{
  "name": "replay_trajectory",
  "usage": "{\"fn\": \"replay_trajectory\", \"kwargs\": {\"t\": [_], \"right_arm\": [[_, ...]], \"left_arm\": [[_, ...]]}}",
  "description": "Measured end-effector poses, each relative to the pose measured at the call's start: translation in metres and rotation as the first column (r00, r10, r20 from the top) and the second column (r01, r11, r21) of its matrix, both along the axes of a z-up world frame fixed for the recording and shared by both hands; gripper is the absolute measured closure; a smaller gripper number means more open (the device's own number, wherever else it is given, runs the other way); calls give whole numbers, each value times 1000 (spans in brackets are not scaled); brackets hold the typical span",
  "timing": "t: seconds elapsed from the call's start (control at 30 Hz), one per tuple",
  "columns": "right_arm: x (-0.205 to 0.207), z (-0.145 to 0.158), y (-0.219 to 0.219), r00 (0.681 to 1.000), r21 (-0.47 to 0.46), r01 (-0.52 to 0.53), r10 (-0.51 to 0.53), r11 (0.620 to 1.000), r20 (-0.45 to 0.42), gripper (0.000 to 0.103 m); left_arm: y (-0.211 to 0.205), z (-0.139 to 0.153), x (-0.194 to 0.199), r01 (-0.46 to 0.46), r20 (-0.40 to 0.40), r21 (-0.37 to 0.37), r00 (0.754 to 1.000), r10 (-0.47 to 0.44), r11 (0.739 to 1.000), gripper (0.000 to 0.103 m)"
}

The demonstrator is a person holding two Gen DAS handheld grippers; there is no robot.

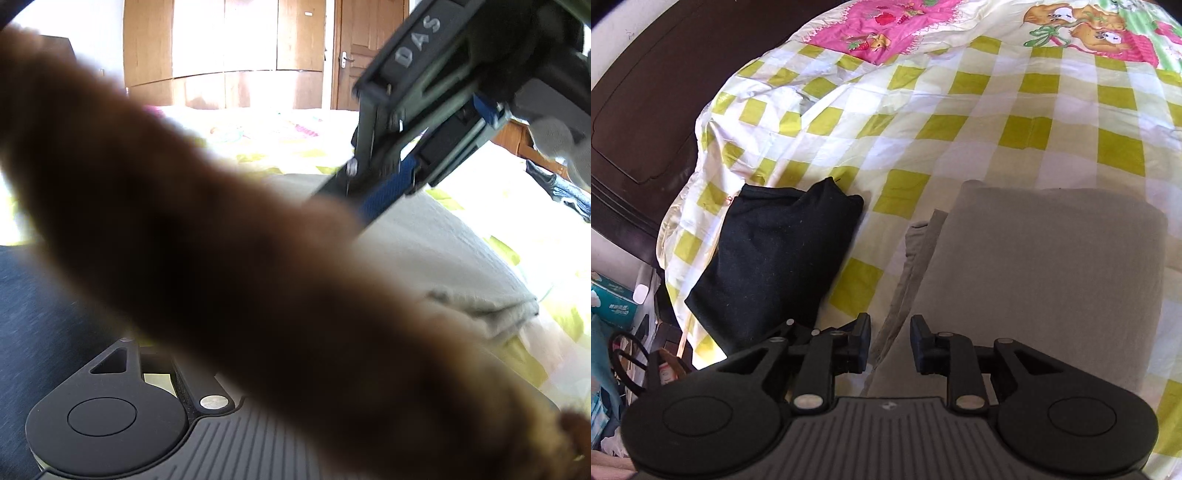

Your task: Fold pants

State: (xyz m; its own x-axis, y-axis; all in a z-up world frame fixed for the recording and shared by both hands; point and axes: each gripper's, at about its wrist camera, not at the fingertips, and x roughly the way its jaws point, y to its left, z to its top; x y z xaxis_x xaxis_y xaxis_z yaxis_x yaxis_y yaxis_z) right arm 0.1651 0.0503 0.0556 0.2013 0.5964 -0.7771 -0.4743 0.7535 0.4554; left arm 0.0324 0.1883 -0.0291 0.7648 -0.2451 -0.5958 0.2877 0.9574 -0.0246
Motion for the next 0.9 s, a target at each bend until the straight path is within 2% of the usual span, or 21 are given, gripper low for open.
{"fn": "replay_trajectory", "kwargs": {"t": [0.13,0.33,0.43,0.53,0.6,0.63,0.7,0.8,0.9], "right_arm": [[5,8,-5,994,-78,24,-16,997,107,63],[21,3,-12,983,-157,30,-1,987,184,62],[30,0,-8,974,-182,4,38,983,223,57],[39,-2,-5,958,-189,-32,84,982,274,54],[47,-3,-5,943,-193,-56,115,980,311,50],[51,-4,-5,940,-187,-74,132,979,315,49],[61,-6,-5,940,-172,-124,171,977,294,41],[74,-12,-4,944,-144,-160,194,977,267,39],[82,-16,4,931,-127,-216,243,968,271,34]], "left_arm": [[12,6,-16,-17,-6,10,1000,17,1000,31],[31,20,-33,-59,-24,-8,998,59,998,31],[38,32,-39,-80,-27,-98,997,77,992,31],[34,42,-37,-53,-22,-207,999,49,977,30],[24,42,-31,-30,-19,-229,999,26,973,29],[18,39,-26,-24,-25,-226,1000,19,974,29],[9,33,-17,-26,-52,-231,999,15,973,29],[-4,21,-5,-36,-87,-231,996,17,972,29],[-13,16,1,-51,-106,-204,994,30,978,33]]}}
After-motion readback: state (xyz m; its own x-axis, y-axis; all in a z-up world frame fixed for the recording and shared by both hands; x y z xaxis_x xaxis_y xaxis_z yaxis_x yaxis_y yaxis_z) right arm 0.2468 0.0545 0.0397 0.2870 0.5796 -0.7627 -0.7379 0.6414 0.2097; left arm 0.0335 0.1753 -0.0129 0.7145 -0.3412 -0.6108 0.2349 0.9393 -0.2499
